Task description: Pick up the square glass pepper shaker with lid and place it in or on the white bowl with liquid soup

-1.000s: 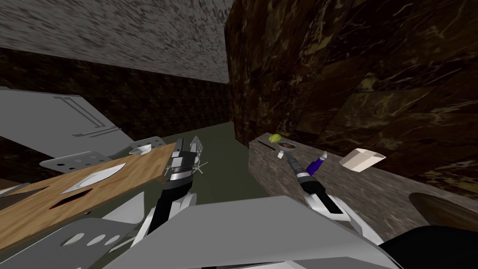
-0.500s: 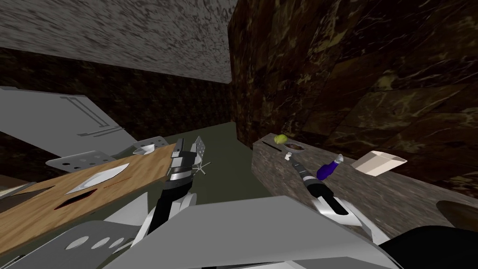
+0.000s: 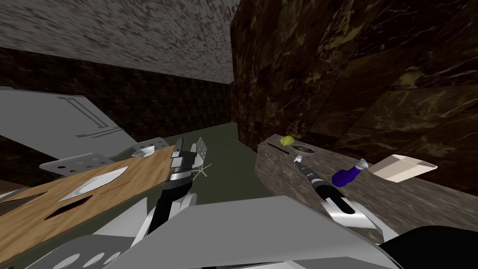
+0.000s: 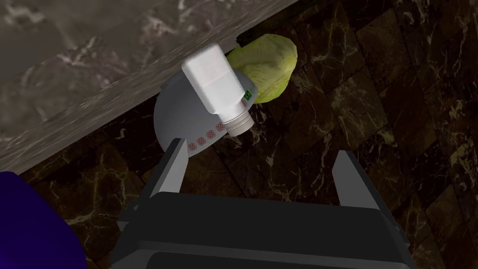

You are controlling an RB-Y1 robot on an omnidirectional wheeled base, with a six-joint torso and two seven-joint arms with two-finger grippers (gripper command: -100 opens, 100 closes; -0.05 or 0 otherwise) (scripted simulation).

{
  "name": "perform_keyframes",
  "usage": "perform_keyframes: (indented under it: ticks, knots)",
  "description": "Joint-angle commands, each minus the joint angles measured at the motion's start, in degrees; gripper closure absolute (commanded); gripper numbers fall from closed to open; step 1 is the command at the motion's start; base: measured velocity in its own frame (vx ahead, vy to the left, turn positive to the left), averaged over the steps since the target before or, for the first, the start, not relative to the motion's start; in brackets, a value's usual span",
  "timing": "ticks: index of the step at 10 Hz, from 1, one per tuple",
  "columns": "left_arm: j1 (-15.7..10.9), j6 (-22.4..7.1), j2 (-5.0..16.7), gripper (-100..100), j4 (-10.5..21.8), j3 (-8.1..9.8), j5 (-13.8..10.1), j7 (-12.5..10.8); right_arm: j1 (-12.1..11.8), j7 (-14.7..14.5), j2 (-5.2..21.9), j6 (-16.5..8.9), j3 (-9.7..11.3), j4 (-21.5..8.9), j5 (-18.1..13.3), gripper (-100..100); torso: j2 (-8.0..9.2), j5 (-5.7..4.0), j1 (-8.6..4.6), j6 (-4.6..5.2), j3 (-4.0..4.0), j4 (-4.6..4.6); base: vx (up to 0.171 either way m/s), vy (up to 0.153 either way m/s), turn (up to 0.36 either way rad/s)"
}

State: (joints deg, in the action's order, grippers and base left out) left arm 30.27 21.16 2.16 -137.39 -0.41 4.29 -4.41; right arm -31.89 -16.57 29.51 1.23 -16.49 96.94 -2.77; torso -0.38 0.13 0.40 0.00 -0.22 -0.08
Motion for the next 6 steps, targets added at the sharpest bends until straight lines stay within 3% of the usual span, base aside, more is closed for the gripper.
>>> perform_keyframes:
  ticks: [1, 4, 5, 6]
  knots:
    - [0.0, 0.0, 0.0, 0, 0.0, 0.00, 0.0, 0.0, 0.2, -1.5, 2.1, -1.0, -0.5, -2.9, -0.5, -100, 0.00, 0.00, 0.00, 0.00, 0.00, 0.00, 0.105, 0.120, -0.013]
    - [0.0, 0.0, 0.0, 0, 0.0, 0.00, 0.0, 0.0, 1.7, -4.3, 6.3, -3.6, -1.0, -9.2, -1.6, -100, -0.09, -0.01, -0.04, 0.01, -0.05, -0.02, 0.139, 0.106, -0.029]
    - [0.0, 0.0, 0.0, 0, 0.0, 0.00, 0.0, 0.0, 1.7, -4.3, 6.3, -3.6, -1.0, -9.2, -1.6, -100, -0.15, -0.02, -0.07, -0.01, -0.09, -0.04, 0.109, 0.066, -0.011]
    - [0.0, 0.0, 0.0, 0, 0.0, 0.00, 0.0, 0.0, 2.2, -5.2, 7.8, -4.4, -1.2, -11.1, -2.0, -100, -0.04, -0.04, -0.17, -0.01, -0.03, -0.02, 0.090, 0.052, -0.015]
